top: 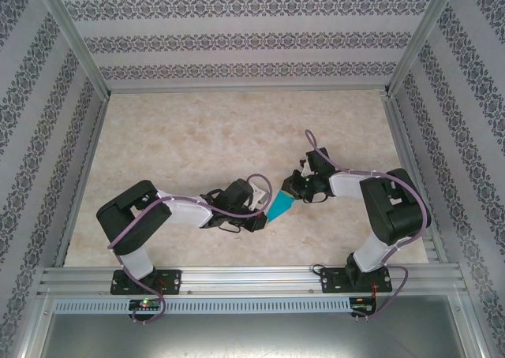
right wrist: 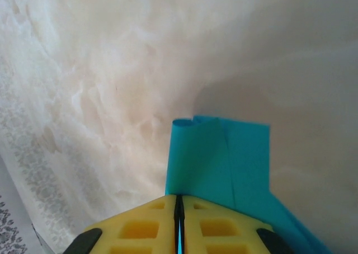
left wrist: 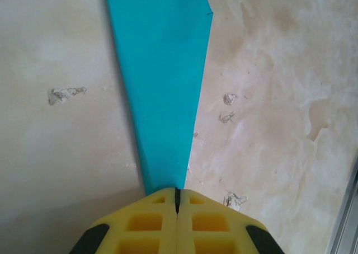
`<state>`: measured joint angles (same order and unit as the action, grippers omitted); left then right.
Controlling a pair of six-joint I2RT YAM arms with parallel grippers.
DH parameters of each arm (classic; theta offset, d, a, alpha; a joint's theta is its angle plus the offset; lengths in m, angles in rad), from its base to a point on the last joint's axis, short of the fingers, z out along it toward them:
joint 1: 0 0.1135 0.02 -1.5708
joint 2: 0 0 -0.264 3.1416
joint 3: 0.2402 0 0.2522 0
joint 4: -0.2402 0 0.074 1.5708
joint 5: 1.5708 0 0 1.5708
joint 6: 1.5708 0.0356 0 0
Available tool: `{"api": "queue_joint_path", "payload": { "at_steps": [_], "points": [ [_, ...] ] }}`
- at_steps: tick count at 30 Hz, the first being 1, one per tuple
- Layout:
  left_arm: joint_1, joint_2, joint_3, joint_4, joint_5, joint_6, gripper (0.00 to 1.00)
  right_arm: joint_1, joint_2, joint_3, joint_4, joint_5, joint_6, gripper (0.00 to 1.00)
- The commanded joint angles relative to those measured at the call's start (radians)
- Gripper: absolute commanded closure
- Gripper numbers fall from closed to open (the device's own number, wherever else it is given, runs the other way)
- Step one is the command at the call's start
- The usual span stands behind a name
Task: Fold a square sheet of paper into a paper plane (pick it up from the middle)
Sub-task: Fold the wing for the fifth time at the center of the table.
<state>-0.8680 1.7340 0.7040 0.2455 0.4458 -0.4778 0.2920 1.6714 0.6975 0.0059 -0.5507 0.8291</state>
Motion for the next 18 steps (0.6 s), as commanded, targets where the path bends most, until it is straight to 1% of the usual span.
{"api": "queue_joint_path", "payload": {
  "at_steps": [1, 7, 9, 11, 13, 15, 17, 18],
  "points": [
    [0.010, 0.051, -0.085, -0.223, -0.023, 0.020, 0.99, -0.051, 0.034, 0.054, -0.058, 0.045, -0.074, 0.89],
    [0.009, 0.052, -0.103, -0.213, -0.010, 0.016, 0.99, -0.117, 0.094, 0.107, -0.073, 0.027, -0.117, 0.89],
    [0.009, 0.050, -0.096, -0.216, -0.006, 0.013, 0.99, -0.129, 0.070, 0.115, -0.070, 0.001, -0.117, 0.89],
    [0.010, 0.051, -0.087, -0.218, -0.007, 0.012, 0.99, -0.126, -0.001, 0.115, -0.099, -0.011, -0.117, 0.89],
    [0.010, 0.053, -0.079, -0.209, -0.011, 0.010, 1.00, -0.104, -0.086, 0.110, -0.148, -0.023, -0.119, 0.89],
    [0.010, 0.060, -0.072, -0.204, -0.008, 0.008, 0.99, -0.061, -0.144, 0.102, -0.182, -0.041, -0.107, 0.89],
    [0.009, 0.065, -0.064, -0.200, -0.005, 0.005, 0.99, -0.009, -0.182, 0.074, -0.181, -0.045, -0.077, 0.89],
    [0.010, 0.065, -0.064, -0.196, -0.006, 0.002, 1.00, 0.017, -0.195, 0.045, -0.153, -0.047, -0.044, 0.89]
  ]
}}
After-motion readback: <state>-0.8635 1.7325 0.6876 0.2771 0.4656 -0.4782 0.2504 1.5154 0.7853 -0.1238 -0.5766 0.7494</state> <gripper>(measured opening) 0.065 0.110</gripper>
